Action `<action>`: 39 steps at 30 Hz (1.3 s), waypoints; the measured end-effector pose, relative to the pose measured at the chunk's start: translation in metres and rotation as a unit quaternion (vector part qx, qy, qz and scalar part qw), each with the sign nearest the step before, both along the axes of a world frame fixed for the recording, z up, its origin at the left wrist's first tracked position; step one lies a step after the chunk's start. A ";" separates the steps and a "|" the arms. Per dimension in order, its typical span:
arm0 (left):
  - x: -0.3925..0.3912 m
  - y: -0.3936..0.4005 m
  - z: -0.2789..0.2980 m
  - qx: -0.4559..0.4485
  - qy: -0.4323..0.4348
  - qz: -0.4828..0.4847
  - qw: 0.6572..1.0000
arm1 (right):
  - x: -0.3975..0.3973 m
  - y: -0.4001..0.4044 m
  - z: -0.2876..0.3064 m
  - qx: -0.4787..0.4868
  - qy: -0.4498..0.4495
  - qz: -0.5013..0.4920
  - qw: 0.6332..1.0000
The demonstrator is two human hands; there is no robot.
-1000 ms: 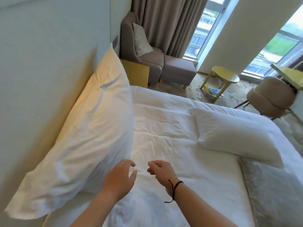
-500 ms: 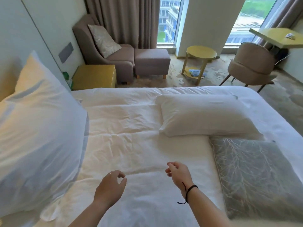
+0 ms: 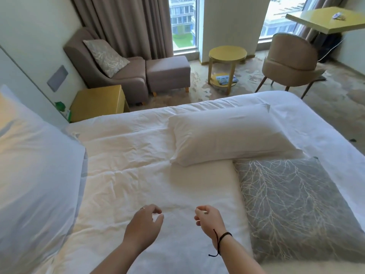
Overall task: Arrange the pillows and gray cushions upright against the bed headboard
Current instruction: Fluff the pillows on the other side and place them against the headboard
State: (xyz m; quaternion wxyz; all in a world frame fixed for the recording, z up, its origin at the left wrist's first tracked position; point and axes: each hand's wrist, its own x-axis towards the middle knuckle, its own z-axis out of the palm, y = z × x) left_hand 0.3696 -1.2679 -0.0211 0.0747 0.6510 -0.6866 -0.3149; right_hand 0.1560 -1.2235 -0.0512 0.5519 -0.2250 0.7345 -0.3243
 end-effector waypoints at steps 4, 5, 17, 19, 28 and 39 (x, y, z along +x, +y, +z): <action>-0.021 -0.019 -0.018 0.012 0.019 -0.006 1.000 | -0.029 -0.001 0.003 0.008 0.058 0.010 0.998; -0.029 -0.025 -0.024 0.017 0.029 -0.010 0.999 | -0.040 -0.004 0.005 0.013 0.082 0.011 0.996; -0.120 -0.147 -0.099 0.039 0.034 0.041 0.998 | -0.155 -0.117 -0.047 -0.004 0.248 0.075 0.966; -0.133 -0.173 -0.121 0.029 0.014 0.049 0.998 | -0.166 -0.139 -0.075 -0.011 0.263 0.099 0.959; -0.182 -0.285 -0.214 -0.004 0.003 0.063 0.998 | -0.194 -0.189 -0.163 -0.059 0.307 0.128 0.941; -0.208 -0.304 -0.233 -0.026 -0.090 0.008 0.996 | -0.200 -0.181 -0.181 -0.082 0.315 0.121 0.938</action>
